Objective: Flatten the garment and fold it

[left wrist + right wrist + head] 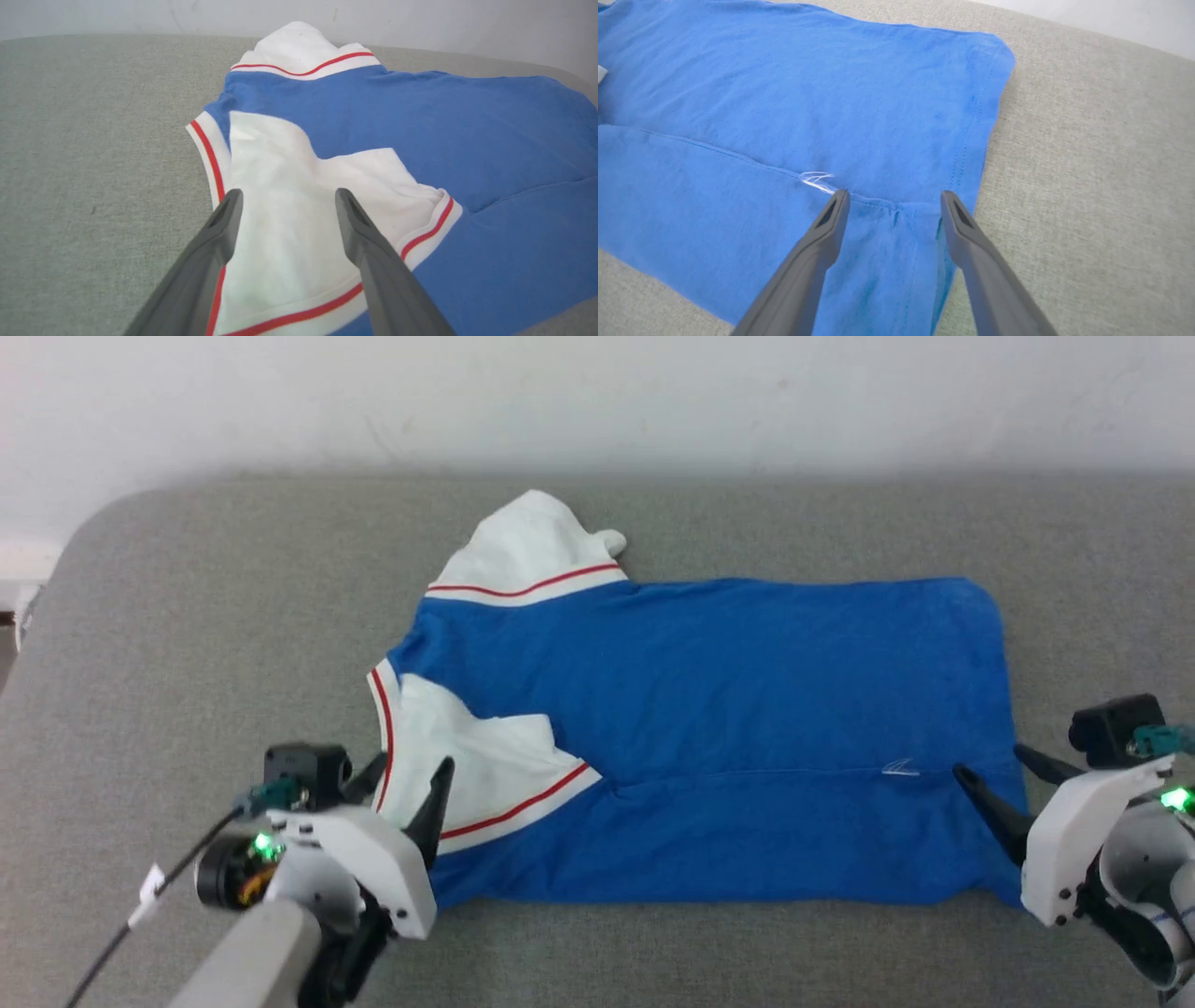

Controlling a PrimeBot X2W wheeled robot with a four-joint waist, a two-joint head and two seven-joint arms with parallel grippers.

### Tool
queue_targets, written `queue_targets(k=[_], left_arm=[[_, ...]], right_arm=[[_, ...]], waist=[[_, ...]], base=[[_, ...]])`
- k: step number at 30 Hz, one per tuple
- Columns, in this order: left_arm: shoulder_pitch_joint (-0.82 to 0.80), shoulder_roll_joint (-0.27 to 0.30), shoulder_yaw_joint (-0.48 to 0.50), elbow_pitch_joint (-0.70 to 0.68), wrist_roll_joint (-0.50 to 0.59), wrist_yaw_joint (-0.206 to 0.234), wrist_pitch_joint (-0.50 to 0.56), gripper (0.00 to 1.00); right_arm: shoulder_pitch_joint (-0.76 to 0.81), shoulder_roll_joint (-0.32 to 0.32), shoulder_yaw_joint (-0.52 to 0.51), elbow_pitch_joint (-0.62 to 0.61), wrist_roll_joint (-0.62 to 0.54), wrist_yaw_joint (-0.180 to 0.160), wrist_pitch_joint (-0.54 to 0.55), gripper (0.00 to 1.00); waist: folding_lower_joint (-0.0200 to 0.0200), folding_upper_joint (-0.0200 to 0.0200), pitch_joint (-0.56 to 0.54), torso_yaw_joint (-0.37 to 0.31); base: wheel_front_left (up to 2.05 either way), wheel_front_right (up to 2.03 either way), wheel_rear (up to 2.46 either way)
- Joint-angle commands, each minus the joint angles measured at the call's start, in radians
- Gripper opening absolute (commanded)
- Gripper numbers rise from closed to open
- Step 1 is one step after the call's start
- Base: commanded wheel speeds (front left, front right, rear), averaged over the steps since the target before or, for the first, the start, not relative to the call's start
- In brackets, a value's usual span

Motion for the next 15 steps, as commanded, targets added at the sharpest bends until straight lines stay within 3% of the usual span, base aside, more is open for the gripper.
queue_targets(k=[1,8,15], left_arm=[[0.030,-0.013,0.010,-0.013,-0.015,0.013,-0.011,1.00],[0.158,-0.027,0.075,-0.122,-0.048,0.106,-0.091,1.00],[0.218,0.032,0.036,-0.204,0.016,0.201,0.000,1.00]], right_arm=[[0.024,0.021,-0.022,0.001,-0.023,-0.001,0.006,1.00],[0.174,0.223,-0.288,-0.053,-0.213,-0.001,0.117,1.00],[0.294,0.419,-0.500,-0.199,-0.371,-0.001,0.285,1.00]], waist=[[0.0001,-0.0001,-0.037,0.001],[0.0001,-0.0001,-0.064,0.003],[0.0001,-0.0001,-0.067,0.007]], base=[[0.00,0.00,0.00],[0.00,0.00,0.00],[0.00,0.00,0.00]])
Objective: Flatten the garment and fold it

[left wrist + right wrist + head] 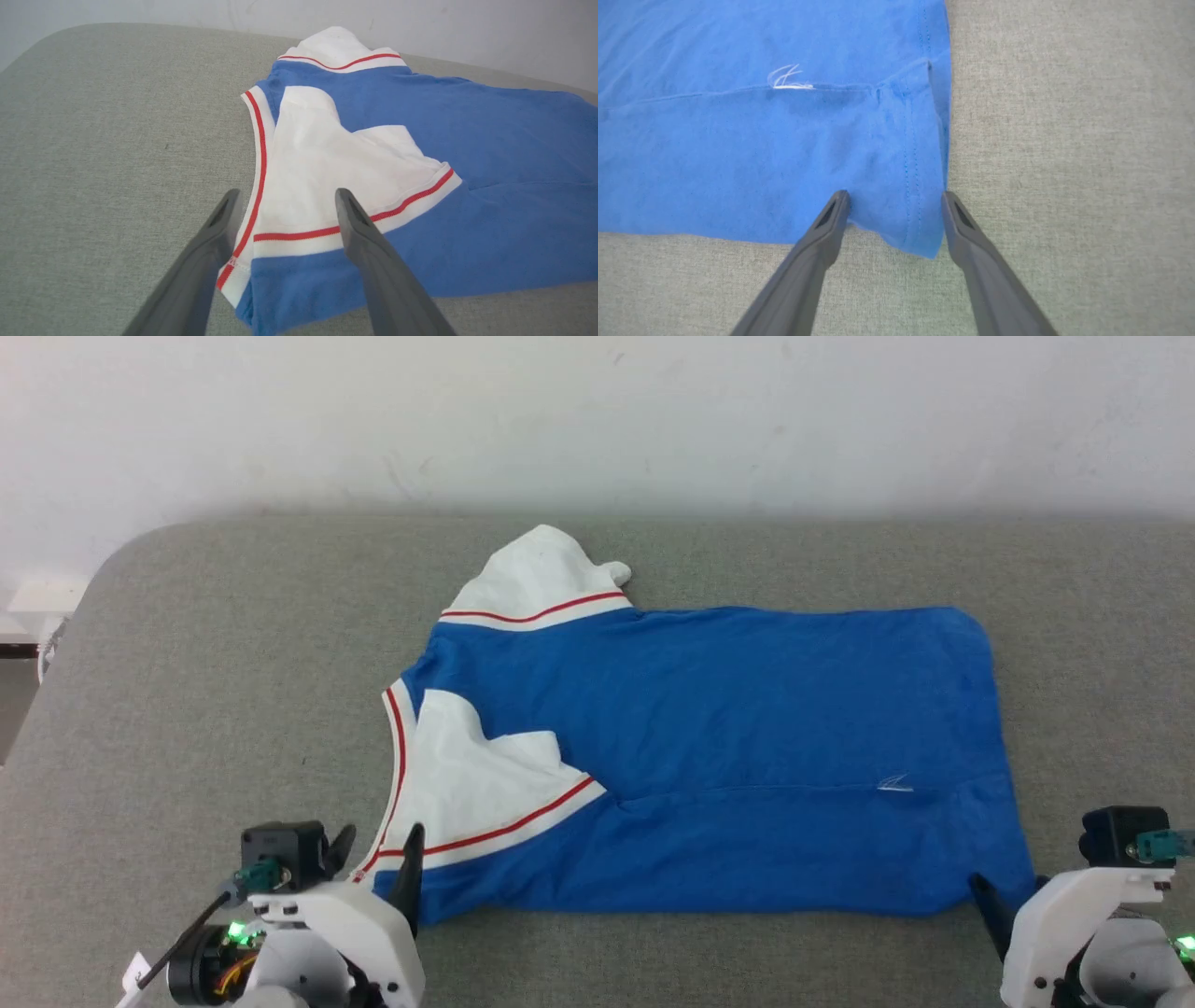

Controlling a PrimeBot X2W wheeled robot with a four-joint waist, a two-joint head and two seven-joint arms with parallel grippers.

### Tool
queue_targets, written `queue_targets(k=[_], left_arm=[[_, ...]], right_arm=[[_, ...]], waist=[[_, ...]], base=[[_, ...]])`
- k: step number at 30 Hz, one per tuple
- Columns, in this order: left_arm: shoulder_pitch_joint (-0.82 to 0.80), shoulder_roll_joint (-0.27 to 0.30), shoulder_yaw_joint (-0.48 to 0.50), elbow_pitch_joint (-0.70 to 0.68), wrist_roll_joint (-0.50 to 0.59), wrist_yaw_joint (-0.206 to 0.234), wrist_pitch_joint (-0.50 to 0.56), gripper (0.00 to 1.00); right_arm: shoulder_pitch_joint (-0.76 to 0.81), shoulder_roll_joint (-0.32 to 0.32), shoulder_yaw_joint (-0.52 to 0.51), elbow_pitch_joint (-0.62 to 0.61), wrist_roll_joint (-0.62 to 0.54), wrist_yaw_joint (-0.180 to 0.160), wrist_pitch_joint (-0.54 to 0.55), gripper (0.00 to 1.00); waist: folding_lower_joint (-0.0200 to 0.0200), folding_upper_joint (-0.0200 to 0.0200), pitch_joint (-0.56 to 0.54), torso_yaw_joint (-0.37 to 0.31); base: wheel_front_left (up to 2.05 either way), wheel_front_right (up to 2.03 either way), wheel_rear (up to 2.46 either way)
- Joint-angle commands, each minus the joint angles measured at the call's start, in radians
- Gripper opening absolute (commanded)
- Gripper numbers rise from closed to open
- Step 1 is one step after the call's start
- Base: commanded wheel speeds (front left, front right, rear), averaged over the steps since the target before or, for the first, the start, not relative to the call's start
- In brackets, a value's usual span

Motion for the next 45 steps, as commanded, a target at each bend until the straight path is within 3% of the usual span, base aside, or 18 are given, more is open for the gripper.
queue_targets(k=[1,11,19,24,25,26,30,38,39,40,41,42,45], left_arm=[[0.016,0.009,-0.006,-0.011,0.010,0.014,0.017,1.00],[0.059,0.057,-0.043,-0.071,0.035,0.142,0.216,1.00],[0.037,0.055,-0.051,-0.034,0.043,0.172,0.256,1.00],[0.015,0.034,-0.064,0.020,0.023,0.139,0.261,1.00],[0.009,0.028,-0.069,0.031,0.017,0.127,0.264,0.91],[0.004,0.022,-0.073,0.040,0.011,0.114,0.265,0.03],[-0.019,0.000,-0.082,0.059,-0.003,0.070,0.240,0.00],[-0.034,0.003,-0.084,0.002,0.025,0.060,0.175,0.00],[-0.034,0.006,-0.086,-0.010,0.030,0.061,0.175,0.00],[-0.033,0.009,-0.088,-0.021,0.033,0.060,0.173,0.00],[-0.031,0.011,-0.090,-0.030,0.034,0.059,0.172,0.00],[-0.029,0.014,-0.092,-0.037,0.035,0.058,0.171,0.00],[-0.022,0.019,-0.092,-0.047,0.035,0.057,0.169,0.00]], right_arm=[[0.014,0.015,-0.016,-0.021,-0.020,-0.001,0.020,1.00],[0.051,0.073,-0.086,-0.160,-0.053,-0.001,0.109,1.00],[0.031,0.075,-0.075,-0.193,-0.030,-0.001,0.099,1.00],[0.017,0.075,-0.086,-0.205,-0.037,-0.001,0.087,1.00],[0.015,0.075,-0.088,-0.205,-0.038,-0.001,0.088,1.00],[0.014,0.075,-0.089,-0.205,-0.040,-0.001,0.089,1.00],[0.009,0.075,-0.105,-0.189,-0.053,-0.001,0.092,1.00],[0.005,0.075,-0.117,-0.099,-0.046,-0.001,0.124,1.00],[0.007,0.075,-0.115,-0.083,-0.042,-0.001,0.131,0.90],[0.009,0.075,-0.113,-0.070,-0.040,-0.001,0.135,0.45],[0.009,0.075,-0.115,-0.058,-0.039,-0.001,0.134,0.17],[0.009,0.075,-0.116,-0.048,-0.038,-0.001,0.131,0.00],[0.008,0.075,-0.119,-0.028,-0.038,-0.001,0.124,0.00]], waist=[[0.0002,-0.0001,0.002,-0.001],[0.0002,-0.0001,0.033,-0.009],[0.0002,-0.0001,0.093,-0.028],[0.0002,-0.0001,0.134,-0.034],[0.0002,-0.0001,0.139,-0.032],[0.0002,-0.0001,0.143,-0.031],[0.0002,-0.0001,0.145,-0.015],[0.0002,-0.0001,0.127,0.021],[0.0002,-0.0001,0.125,0.025],[0.0002,-0.0001,0.122,0.028],[0.0002,-0.0001,0.118,0.030],[0.0002,-0.0001,0.114,0.031],[0.0002,-0.0001,0.101,0.030]], base=[[0.00,0.00,0.00],[0.00,0.00,0.00],[0.00,0.00,0.00],[0.00,0.00,0.00],[0.00,0.00,0.00],[0.00,0.00,0.00],[0.00,0.00,0.00],[0.00,0.00,0.00],[0.00,0.00,0.00],[0.00,0.00,0.00],[0.00,0.00,0.00],[0.00,0.00,0.00],[0.00,0.00,0.00]])
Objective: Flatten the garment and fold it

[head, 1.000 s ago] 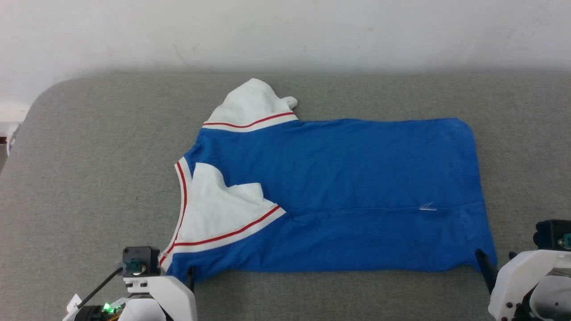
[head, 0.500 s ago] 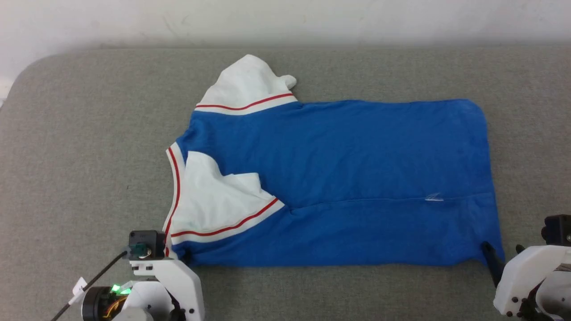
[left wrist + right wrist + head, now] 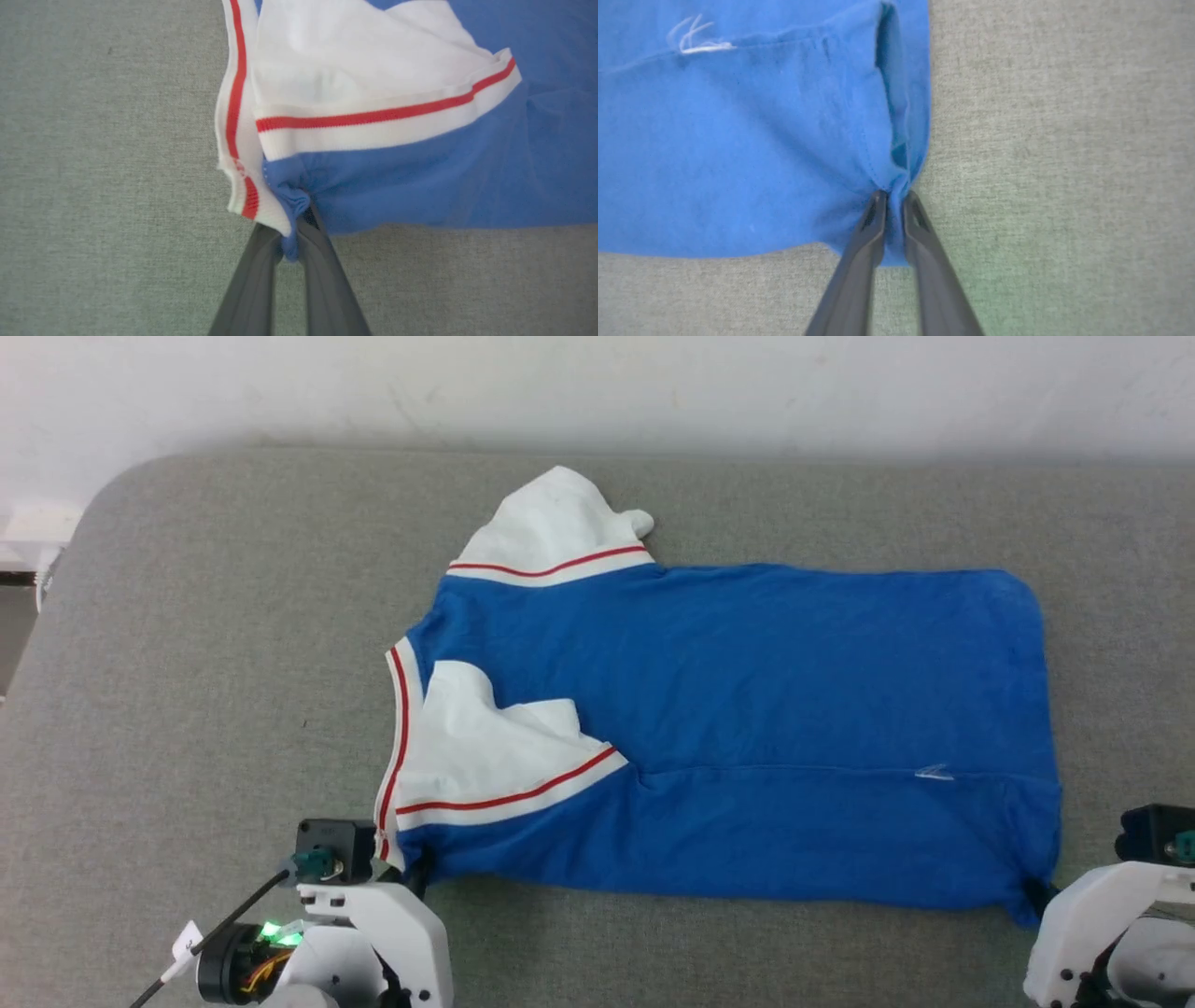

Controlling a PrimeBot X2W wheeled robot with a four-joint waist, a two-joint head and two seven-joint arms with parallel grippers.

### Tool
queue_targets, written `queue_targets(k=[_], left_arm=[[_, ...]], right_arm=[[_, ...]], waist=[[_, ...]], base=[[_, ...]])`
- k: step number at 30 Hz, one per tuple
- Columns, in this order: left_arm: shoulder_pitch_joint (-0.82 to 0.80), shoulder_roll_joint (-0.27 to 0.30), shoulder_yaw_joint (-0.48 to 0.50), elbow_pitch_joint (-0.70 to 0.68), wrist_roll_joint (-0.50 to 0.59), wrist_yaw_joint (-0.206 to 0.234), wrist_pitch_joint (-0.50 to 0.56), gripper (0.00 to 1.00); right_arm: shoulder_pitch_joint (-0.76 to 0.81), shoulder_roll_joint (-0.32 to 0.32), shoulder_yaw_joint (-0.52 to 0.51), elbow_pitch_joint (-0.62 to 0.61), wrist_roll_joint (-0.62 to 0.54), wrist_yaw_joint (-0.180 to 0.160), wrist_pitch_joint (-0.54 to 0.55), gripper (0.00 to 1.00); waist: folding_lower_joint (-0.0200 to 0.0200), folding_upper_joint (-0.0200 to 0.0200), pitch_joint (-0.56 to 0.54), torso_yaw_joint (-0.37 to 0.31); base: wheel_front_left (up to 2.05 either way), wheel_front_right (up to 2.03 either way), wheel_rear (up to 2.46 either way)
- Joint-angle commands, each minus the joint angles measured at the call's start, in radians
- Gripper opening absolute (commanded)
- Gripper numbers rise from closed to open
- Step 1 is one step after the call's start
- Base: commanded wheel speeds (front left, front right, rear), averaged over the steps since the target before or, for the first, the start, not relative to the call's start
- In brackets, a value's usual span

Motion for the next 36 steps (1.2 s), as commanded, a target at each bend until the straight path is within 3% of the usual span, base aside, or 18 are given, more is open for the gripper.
queue_targets(k=[1,9,20,25,32,33,34,35,36], left_arm=[[0.007,0.004,-0.002,-0.005,0.004,-0.003,-0.006,0.00],[0.072,0.058,0.005,-0.027,-0.008,0.002,0.007,0.00],[0.194,0.141,0.022,-0.117,-0.045,0.028,0.050,0.00],[0.234,0.139,0.005,-0.110,-0.072,0.029,0.084,0.00],[0.241,0.092,-0.024,-0.022,-0.101,0.005,0.091,0.00],[0.234,0.084,-0.022,-0.008,-0.098,-0.003,0.071,0.35],[0.225,0.076,-0.014,0.007,-0.092,-0.005,0.036,1.00],[0.219,0.068,-0.002,0.026,-0.088,-0.003,0.004,1.00],[0.218,0.066,-0.003,0.041,-0.085,-0.013,-0.011,1.00]], right_arm=[[0.004,0.008,0.002,0.026,0.003,-0.001,0.003,0.00],[0.021,0.008,-0.029,-0.003,0.014,-0.001,-0.009,0.00],[0.120,-0.005,-0.042,-0.196,0.052,-0.001,0.111,0.00],[0.164,-0.006,-0.047,-0.216,0.053,-0.001,0.166,0.00],[0.179,-0.001,-0.044,-0.128,0.036,-0.001,0.156,0.00],[0.176,0.000,-0.042,-0.114,0.034,-0.001,0.148,0.00],[0.171,0.000,-0.037,-0.105,0.032,-0.001,0.133,0.36],[0.164,-0.001,-0.027,-0.100,0.030,-0.001,0.113,1.00],[0.156,-0.002,-0.017,-0.097,0.033,-0.001,0.093,1.00]], waist=[[-0.0001,-0.0001,-0.014,-0.002],[-0.0001,-0.0001,-0.108,-0.027],[-0.0001,-0.0001,-0.165,-0.045],[-0.0001,-0.0001,-0.146,-0.038],[-0.0001,-0.0001,-0.130,-0.023],[-0.0001,-0.0001,-0.131,-0.021],[-0.0001,-0.0001,-0.132,-0.019],[-0.0001,-0.0001,-0.134,-0.018],[-0.0001,-0.0001,-0.136,-0.020]], base=[[0.00,0.00,0.00],[0.00,0.00,0.00],[0.00,0.00,0.00],[0.00,0.00,0.00],[0.00,0.00,0.00],[0.00,0.00,0.00],[0.00,0.00,0.00],[0.00,0.00,0.00],[0.00,0.00,0.00]])
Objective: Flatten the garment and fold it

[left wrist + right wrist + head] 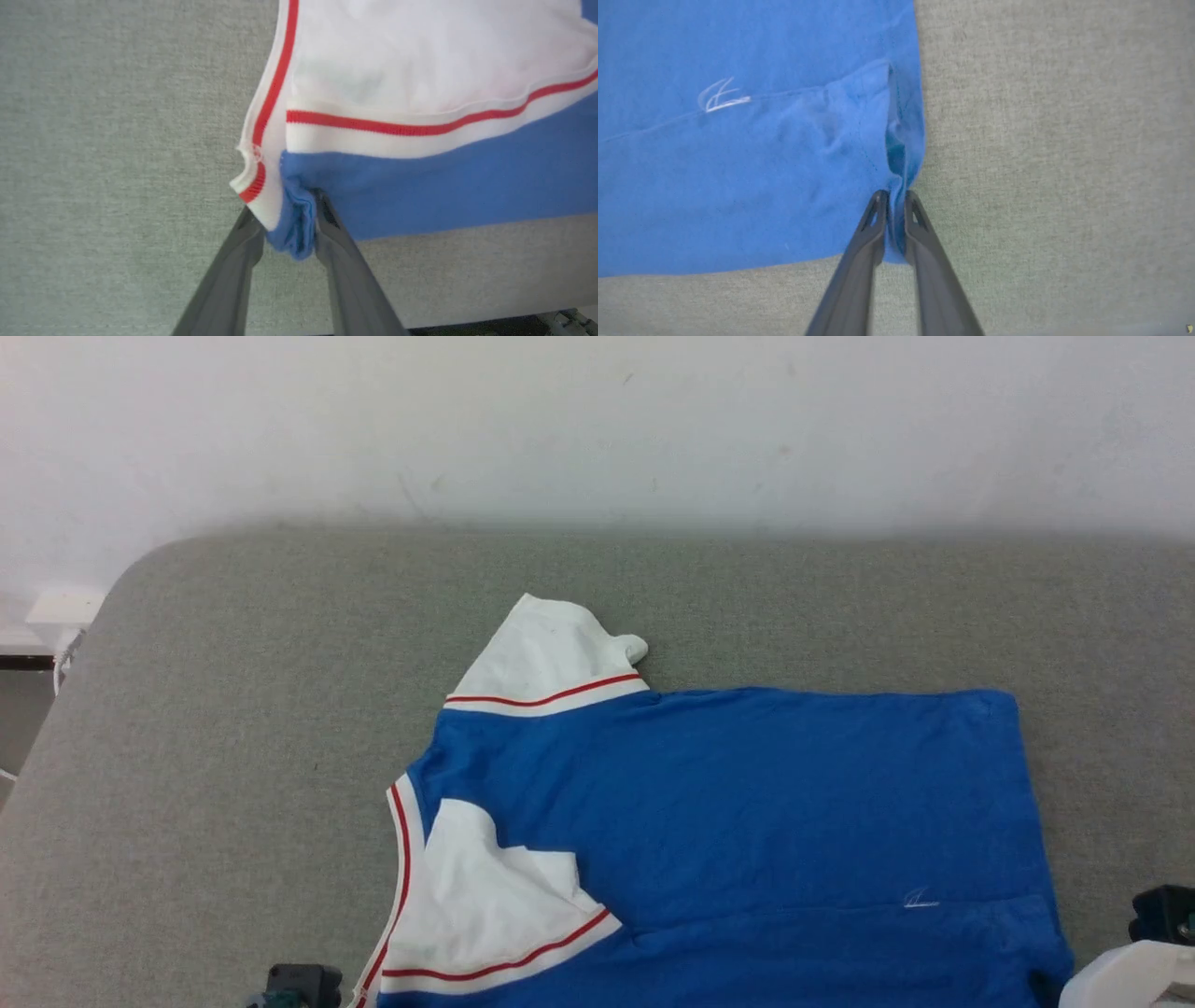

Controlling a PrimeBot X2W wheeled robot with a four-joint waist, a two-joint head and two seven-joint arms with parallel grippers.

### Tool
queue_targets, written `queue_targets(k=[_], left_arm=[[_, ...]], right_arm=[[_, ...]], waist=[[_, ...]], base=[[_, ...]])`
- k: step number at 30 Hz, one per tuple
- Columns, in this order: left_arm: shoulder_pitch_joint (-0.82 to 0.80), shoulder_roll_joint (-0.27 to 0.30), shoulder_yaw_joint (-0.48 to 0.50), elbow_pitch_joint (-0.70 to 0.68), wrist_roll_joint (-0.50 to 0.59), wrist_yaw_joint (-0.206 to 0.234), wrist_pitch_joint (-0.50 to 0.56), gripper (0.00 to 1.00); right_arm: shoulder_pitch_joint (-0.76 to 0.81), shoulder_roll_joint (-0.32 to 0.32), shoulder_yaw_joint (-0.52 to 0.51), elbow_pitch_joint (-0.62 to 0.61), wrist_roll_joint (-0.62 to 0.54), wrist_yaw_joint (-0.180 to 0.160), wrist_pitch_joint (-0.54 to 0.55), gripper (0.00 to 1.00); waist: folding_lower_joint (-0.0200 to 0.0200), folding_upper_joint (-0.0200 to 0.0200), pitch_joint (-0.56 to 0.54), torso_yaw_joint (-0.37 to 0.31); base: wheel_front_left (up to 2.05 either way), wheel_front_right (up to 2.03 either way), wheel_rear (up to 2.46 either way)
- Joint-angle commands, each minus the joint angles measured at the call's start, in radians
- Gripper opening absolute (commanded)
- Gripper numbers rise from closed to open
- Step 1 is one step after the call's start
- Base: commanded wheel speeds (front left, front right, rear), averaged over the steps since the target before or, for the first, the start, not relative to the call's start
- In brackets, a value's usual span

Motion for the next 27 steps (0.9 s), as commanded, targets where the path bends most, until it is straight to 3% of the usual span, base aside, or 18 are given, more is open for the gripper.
queue_targets(k=[1,7,14,20,27], left_arm=[[-0.005,0.002,0.006,0.016,0.005,-0.011,-0.012,1.00],[-0.043,-0.014,0.072,-0.044,-0.010,-0.071,-0.172,1.00],[-0.176,-0.015,0.121,-0.124,0.058,-0.089,-0.311,1.00],[-0.325,0.008,0.094,-0.082,0.091,-0.123,-0.228,1.00],[-0.562,0.049,0.018,0.080,0.103,-0.275,-0.043,1.00]], right_arm=[[-0.017,-0.002,0.011,0.001,0.002,-0.001,-0.021,1.00],[-0.072,-0.022,0.052,-0.051,0.036,-0.001,-0.210,1.00],[-0.108,-0.048,0.134,-0.113,0.035,-0.001,-0.443,1.00],[-0.134,-0.046,0.210,-0.134,0.036,-0.001,-0.588,1.00],[-0.183,-0.050,0.310,-0.128,0.023,-0.001,-0.653,1.00]], waist=[[0.0000,-0.0001,-0.006,-0.002],[0.0000,-0.0001,-0.025,-0.003],[0.0000,-0.0001,-0.033,-0.040],[0.0000,-0.0001,0.019,-0.113],[0.0000,-0.0001,0.147,-0.215]], base=[[0.00,0.00,0.00],[0.00,0.00,0.00],[0.00,0.00,0.00],[0.00,0.00,0.00],[0.00,0.00,0.00]])
